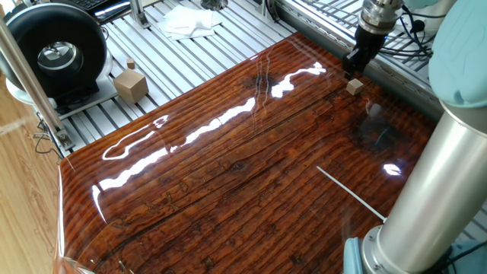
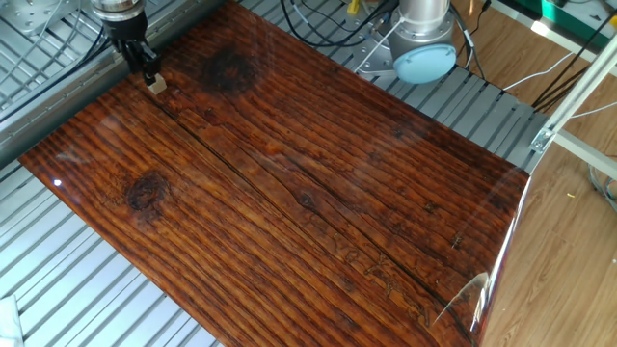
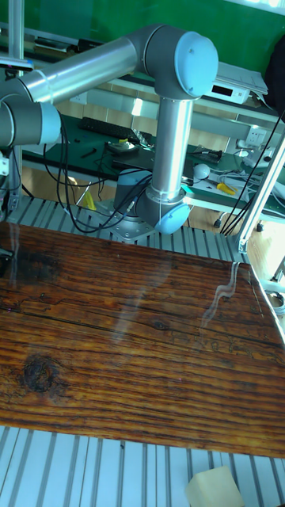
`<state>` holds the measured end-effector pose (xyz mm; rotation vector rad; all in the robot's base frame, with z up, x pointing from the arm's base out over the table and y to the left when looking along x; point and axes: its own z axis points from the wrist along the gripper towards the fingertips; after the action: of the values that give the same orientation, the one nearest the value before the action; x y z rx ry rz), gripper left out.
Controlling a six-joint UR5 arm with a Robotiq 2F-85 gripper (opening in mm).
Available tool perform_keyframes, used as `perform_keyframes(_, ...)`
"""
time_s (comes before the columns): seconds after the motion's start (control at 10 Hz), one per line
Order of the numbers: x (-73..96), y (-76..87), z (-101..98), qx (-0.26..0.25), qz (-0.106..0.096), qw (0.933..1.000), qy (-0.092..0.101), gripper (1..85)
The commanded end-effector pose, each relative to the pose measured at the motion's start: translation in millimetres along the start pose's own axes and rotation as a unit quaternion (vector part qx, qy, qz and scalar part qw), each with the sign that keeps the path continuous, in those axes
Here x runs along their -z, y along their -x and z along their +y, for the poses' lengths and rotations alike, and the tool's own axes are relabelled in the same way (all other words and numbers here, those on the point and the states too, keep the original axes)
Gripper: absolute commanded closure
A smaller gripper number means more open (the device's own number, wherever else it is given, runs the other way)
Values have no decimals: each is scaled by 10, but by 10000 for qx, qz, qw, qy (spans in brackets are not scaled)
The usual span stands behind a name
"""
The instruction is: Hold a small block with the gripper and sweep it from left to right on the table
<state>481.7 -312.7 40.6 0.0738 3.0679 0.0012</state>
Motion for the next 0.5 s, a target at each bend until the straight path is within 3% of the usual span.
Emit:
perform_keyframes(0.0, -11, 21, 22, -57, -62, 9999, 82, 397)
perform_keyframes(0.4, 15, 78, 28, -92, -118, 9999, 47, 397)
